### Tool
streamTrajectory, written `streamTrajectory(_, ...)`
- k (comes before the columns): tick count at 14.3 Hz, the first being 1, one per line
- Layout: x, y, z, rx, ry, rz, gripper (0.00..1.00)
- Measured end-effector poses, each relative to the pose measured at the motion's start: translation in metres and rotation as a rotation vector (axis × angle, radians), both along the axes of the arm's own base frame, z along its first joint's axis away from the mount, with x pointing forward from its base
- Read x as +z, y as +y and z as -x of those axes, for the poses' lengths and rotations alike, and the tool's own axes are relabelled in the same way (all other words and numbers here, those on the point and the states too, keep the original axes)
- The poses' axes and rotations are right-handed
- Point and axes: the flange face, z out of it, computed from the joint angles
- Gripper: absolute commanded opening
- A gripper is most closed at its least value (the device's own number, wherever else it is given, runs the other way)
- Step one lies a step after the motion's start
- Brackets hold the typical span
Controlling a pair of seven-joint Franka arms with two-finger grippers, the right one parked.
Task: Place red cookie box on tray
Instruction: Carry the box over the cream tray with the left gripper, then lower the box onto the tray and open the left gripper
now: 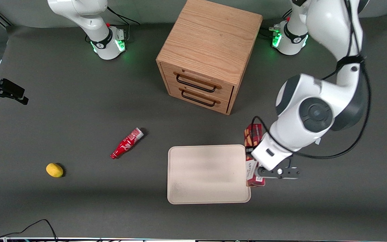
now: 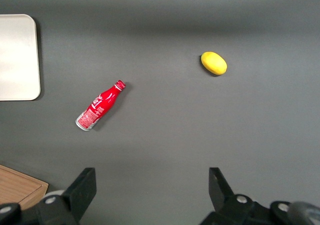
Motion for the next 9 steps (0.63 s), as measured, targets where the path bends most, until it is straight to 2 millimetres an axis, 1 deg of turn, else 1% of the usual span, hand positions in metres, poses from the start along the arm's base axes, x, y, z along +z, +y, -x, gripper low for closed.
streamTrajectory(3,-0.052,-0.024,-0.005,0.014,0.001,0.002,0.00)
streamTrajectory(6,-0.100,-0.034,-0.010,0.020,0.002,-0.013,0.00)
streamTrajectory(9,-0.136,-0.045,-0.010,0.017,-0.020,-0.046,0.00)
